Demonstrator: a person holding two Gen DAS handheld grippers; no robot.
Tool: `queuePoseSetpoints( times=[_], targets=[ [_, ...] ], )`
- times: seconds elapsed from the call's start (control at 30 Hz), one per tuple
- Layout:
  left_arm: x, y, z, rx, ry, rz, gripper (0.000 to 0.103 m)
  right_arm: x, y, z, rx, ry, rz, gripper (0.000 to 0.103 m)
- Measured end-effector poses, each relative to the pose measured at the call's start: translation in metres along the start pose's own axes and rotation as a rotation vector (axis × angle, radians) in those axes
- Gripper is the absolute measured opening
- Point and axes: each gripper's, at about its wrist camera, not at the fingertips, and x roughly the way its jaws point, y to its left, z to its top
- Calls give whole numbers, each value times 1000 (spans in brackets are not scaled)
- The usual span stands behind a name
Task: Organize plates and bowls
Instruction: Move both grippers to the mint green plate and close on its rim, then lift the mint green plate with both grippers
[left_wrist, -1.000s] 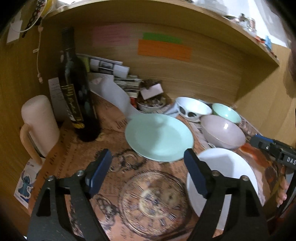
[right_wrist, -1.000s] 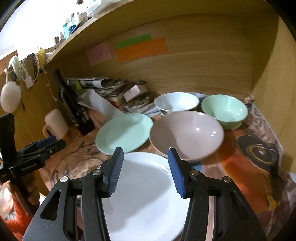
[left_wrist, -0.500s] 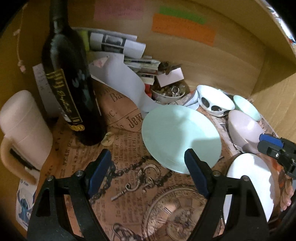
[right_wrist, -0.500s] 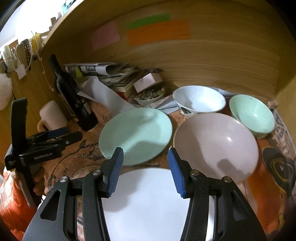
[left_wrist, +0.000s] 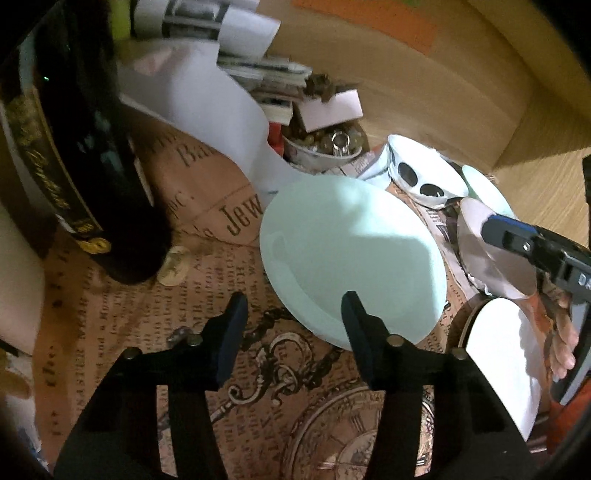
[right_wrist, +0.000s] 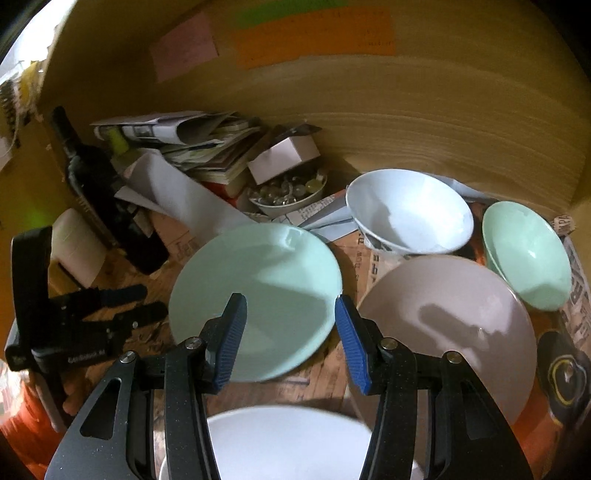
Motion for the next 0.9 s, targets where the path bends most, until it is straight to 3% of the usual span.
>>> queuePoseSetpoints(
  times=[0.37,0.73,0.9],
  targets=[
    [26,6,5,-29,68,-24,45,51,-11,29,-16,120,-25,46],
    [41,5,9,-33,80,-44,23,96,-15,48,-42,267,-71,45],
    [45,5,11,-33,74,-50,23,112,-12,50,-68,319,-87,42]
  ],
)
